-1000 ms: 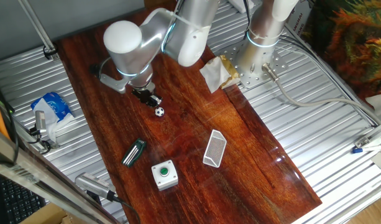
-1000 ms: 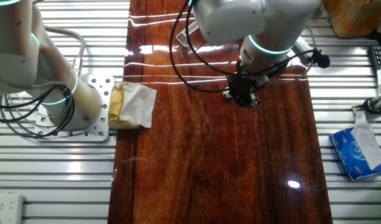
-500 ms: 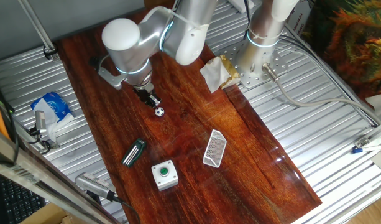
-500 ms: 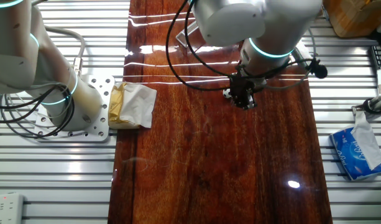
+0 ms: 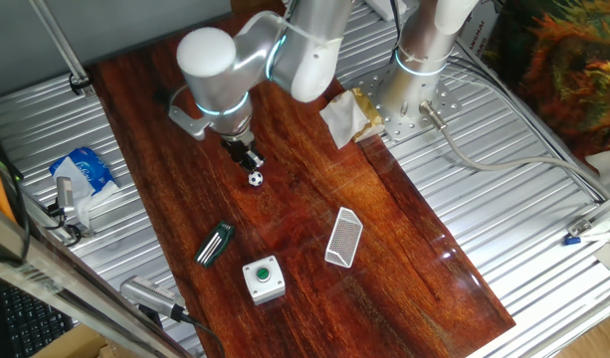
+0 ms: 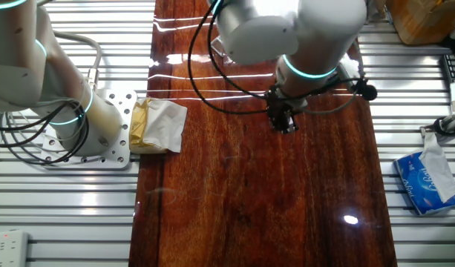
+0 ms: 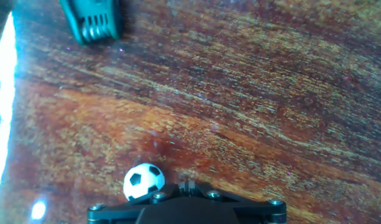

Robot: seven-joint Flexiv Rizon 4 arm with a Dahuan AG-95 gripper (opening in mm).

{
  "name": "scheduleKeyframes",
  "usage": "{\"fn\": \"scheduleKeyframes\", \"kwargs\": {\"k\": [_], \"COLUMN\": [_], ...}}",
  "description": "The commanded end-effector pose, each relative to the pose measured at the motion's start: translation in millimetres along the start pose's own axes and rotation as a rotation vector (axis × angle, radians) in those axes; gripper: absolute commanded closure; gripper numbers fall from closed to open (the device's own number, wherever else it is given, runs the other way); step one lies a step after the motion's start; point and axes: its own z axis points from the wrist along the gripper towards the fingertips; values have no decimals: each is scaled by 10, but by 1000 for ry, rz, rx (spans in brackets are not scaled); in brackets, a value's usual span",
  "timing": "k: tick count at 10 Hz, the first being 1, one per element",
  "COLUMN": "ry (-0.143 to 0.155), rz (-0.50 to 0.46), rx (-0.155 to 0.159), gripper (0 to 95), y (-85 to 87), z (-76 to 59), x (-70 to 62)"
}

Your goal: Push the soccer ball into the goal

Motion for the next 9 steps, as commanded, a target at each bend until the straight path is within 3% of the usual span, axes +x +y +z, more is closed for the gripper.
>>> {"fn": "scheduleKeyframes", "kwargs": {"k": [1, 4, 5, 6, 7, 9], "ry": [8, 4, 6, 11, 19, 25], "rz": [38, 152, 224, 257, 278, 244], "rx": [-7, -25, -37, -41, -44, -38], "gripper": [950, 950, 950, 950, 950, 950], "y": [66, 420, 648, 753, 842, 794], "z": [-30, -27, -12, -12, -37, -74], "x": [-73, -321, -406, -439, -480, -441]}}
